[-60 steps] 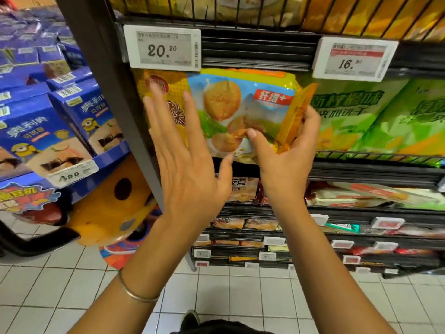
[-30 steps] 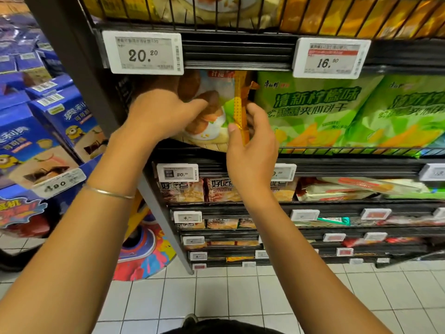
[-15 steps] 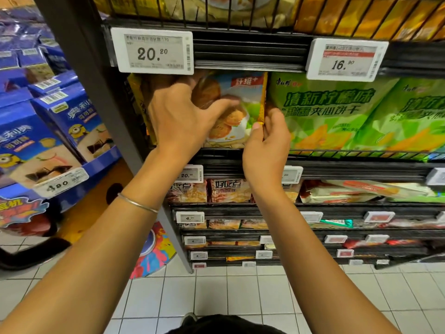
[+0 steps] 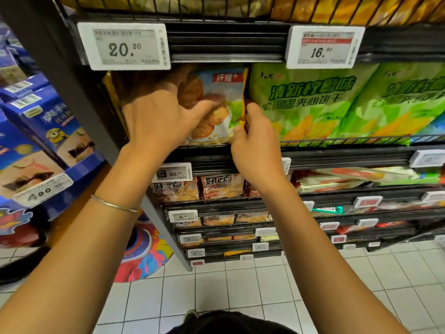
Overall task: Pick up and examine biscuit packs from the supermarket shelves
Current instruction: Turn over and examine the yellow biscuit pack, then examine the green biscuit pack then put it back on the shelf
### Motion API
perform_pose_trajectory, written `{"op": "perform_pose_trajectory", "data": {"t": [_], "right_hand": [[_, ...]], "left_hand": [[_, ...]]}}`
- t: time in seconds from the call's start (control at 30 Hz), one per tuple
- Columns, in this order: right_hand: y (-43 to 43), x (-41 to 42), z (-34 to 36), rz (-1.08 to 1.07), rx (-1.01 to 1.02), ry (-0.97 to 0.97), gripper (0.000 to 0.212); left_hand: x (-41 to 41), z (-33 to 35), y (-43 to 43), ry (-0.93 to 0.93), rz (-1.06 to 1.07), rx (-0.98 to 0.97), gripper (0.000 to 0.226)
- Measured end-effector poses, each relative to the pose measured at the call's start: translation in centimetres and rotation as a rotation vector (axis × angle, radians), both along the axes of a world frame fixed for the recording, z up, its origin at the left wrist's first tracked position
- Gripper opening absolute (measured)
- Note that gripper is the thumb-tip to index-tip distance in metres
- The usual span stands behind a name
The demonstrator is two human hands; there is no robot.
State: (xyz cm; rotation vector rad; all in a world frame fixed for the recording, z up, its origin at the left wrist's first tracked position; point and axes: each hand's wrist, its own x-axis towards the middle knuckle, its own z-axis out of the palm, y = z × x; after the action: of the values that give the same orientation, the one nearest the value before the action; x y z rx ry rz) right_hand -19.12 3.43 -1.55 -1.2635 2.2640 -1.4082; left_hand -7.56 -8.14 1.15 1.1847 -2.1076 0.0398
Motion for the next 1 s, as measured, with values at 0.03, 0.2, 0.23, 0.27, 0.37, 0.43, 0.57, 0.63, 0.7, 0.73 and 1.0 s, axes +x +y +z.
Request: {"op": "perform_pose_trajectory", "data": {"t": [0.03,0.2,0.23,0.27,0.37,0.43,0.57,0.63,0.7,0.73,1.0], "right_hand": [[0.3,0.2,-0.1,0.019,0.002,-0.023,0.021],[1.7,2.2,-0.4,-0.021,-0.119,-0.179,0.056],[2.0,2.5,-0.6,-0.031,-0.138,-0.174,0.057],[2.2,2.7,-0.9,-0.038,-0.140,-0.138,0.058],[2.6,3.1,-1.6,-0.029,-0.100,-0.018,0.066],[2.4,3.0,-1.8,-0.006,-0.078,-0.005,0.069],[1.9,2.0,-1.3,0.017,-0.060,-0.032,0.068],[1.6,1.7,-1.1,0.032,-0.011,-0.005,0.068],[1.6,1.3,-0.8,0.051,0.053,0.039,0.070],[1.6,1.1,-0.6,0.067,0.081,0.053,0.071],[5.3,-2.1,-0.6,-0.032,-0.190,-0.195,0.026]], "left_hand": [[0.2,0.2,-0.1,-0.028,0.006,0.018,0.112],[0.8,1.1,-0.8,-0.118,0.053,0.139,0.122],[0.8,1.2,-0.8,-0.122,0.058,0.151,0.120],[0.7,1.3,-0.7,-0.121,0.062,0.159,0.119],[0.6,1.2,-0.3,-0.078,0.084,0.105,0.113],[0.4,1.0,0.4,-0.044,0.126,-0.021,0.109],[-0.3,0.5,1.3,-0.014,0.190,-0.173,0.106],[-0.3,0.5,1.1,-0.032,0.188,-0.125,0.109],[-0.1,0.6,0.6,-0.061,0.161,0.002,0.119],[0.0,0.8,0.4,-0.090,0.153,0.070,0.127],[-0.5,0.0,2.0,0.049,0.126,-0.053,0.091]]}}
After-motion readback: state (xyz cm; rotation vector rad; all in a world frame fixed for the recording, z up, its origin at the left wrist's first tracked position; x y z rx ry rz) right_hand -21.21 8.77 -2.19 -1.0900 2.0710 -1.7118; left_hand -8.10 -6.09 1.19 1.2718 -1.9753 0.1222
